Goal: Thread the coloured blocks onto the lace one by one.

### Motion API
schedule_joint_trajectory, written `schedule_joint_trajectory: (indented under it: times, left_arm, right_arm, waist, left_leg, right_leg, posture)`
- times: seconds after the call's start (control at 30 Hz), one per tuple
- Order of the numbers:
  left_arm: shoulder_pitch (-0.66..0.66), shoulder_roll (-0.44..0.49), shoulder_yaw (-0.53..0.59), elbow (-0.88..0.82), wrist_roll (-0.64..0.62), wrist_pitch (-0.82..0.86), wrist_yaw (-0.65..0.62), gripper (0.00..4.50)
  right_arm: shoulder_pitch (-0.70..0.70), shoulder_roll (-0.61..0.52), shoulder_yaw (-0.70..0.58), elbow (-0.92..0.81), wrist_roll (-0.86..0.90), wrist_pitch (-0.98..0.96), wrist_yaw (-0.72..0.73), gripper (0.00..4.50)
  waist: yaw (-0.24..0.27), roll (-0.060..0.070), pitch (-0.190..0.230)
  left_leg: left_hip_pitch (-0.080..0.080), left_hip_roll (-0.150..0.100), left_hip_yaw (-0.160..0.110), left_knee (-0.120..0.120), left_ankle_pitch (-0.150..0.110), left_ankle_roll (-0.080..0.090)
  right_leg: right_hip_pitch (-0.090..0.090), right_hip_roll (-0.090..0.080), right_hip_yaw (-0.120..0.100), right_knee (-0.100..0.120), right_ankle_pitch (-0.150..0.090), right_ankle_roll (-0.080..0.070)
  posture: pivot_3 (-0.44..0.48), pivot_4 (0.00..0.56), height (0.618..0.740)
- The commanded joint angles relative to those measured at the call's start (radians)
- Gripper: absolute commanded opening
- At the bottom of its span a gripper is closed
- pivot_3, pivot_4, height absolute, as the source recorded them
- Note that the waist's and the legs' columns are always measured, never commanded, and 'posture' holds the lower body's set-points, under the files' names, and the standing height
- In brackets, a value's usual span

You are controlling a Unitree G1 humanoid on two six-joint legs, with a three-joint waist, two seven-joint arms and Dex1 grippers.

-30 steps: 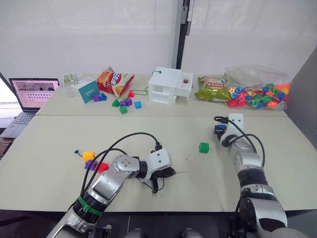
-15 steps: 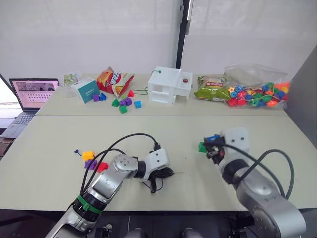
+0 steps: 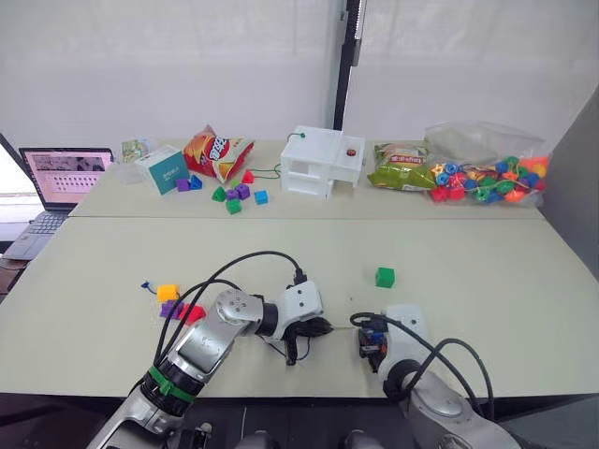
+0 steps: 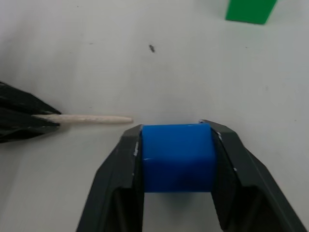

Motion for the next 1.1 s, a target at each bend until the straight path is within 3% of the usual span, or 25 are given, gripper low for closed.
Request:
schedule_joint_trajectory:
  times: [0.03, 0.07, 0.27, 0.3, 0.47, 0.63, 0.7, 0.83, 1.1]
  left_arm:
    - [-0.012, 0.002, 0.012, -0.014, -0.011, -0.016, -0.003, 0.00]
    - [-0.013, 0.002, 0.012, -0.014, -0.010, -0.016, -0.002, 0.00]
    - [-0.005, 0.010, 0.020, -0.024, -0.013, -0.010, 0.003, 0.00]
    - [-0.004, 0.011, 0.021, -0.026, -0.013, -0.009, 0.005, 0.00]
    - [-0.001, 0.021, 0.034, -0.057, -0.025, 0.019, 0.007, 0.00]
    - [-0.015, 0.039, 0.035, -0.134, -0.067, 0.111, -0.012, 0.00]
    - [-0.020, 0.049, 0.033, -0.170, -0.086, 0.162, -0.016, 0.00]
    - [-0.010, 0.060, 0.010, -0.244, -0.108, 0.227, -0.008, 0.00]
    - [-0.024, 0.041, -0.043, -0.231, -0.072, 0.257, 0.054, 0.00]
  right_arm:
    - [0.002, -0.002, -0.014, 0.001, -0.009, -0.028, 0.013, 1.71]
    - [-0.002, -0.007, -0.018, -0.002, -0.019, -0.037, 0.012, 2.26]
    - [-0.137, -0.133, -0.151, -0.129, 0.065, -0.003, 0.171, 4.30]
    - [-0.169, -0.157, -0.174, -0.138, 0.089, 0.013, 0.206, 4.48]
    - [-0.367, -0.348, -0.369, -0.063, 0.355, 0.096, 0.522, 4.48]
    - [-0.367, -0.643, -0.401, 0.148, 0.490, -0.028, 0.907, 4.48]
    - [-0.333, -0.757, -0.353, 0.234, 0.468, -0.138, 1.078, 4.48]
    - [-0.332, -0.897, -0.142, 0.462, 0.239, -0.529, 1.321, 4.48]
    - [-0.430, -0.882, 0.064, 0.803, -0.032, -0.975, 1.433, 4.48]
  waist:
    - [0.000, 0.000, 0.000]
    - [0.001, 0.000, 0.000]
    - [0.000, 0.000, 0.000]
    - [0.000, 0.000, 0.000]
    - [0.001, 0.000, 0.000]
    - [0.010, -0.001, 0.000]
    - [0.011, -0.001, 0.001]
    - [0.008, -0.002, 0.001]
    - [0.012, -0.002, 0.001]
  left_leg:
    - [0.000, 0.000, 0.000, 0.000, 0.000, 0.000]
    - [0.000, 0.000, 0.000, 0.000, 0.000, 0.000]
    - [0.000, 0.000, 0.000, 0.000, 0.000, 0.000]
    - [0.000, 0.000, 0.000, 0.000, 0.000, 0.000]
    - [0.000, 0.000, 0.000, 0.000, 0.000, 0.000]
    - [0.000, 0.000, -0.001, 0.002, -0.002, 0.003]
    - [0.001, 0.001, -0.001, 0.003, -0.002, 0.004]
    - [0.004, 0.002, 0.000, 0.006, -0.003, 0.005]
    - [0.008, 0.002, 0.001, 0.007, -0.003, 0.004]
  right_leg:
    - [0.000, 0.000, 0.000, 0.000, 0.000, 0.000]
    - [0.000, 0.000, 0.000, 0.000, 0.000, 0.000]
    - [0.000, 0.000, 0.000, 0.000, 0.000, 0.000]
    - [0.000, 0.000, 0.000, 0.000, 0.000, 0.000]
    - [0.000, 0.000, 0.000, 0.000, 0.000, 0.000]
    - [0.005, 0.000, -0.004, -0.003, 0.000, 0.000]
    - [0.007, 0.000, -0.004, -0.003, 0.000, 0.000]
    - [0.012, 0.001, -0.004, -0.005, 0.000, 0.001]
    - [0.015, 0.000, -0.003, -0.004, 0.000, 0.001]
  posture:
    - [0.000, 0.150, 0.740]
    - [0.000, 0.150, 0.740]
    - [0.000, 0.150, 0.740]
    - [0.000, 0.150, 0.740]
    - [0.000, 0.150, 0.740]
    - [0.000, 0.150, 0.740]
    - [0.000, 0.150, 0.740]
    - [0.000, 0.150, 0.740]
    - [0.000, 0.150, 0.740]
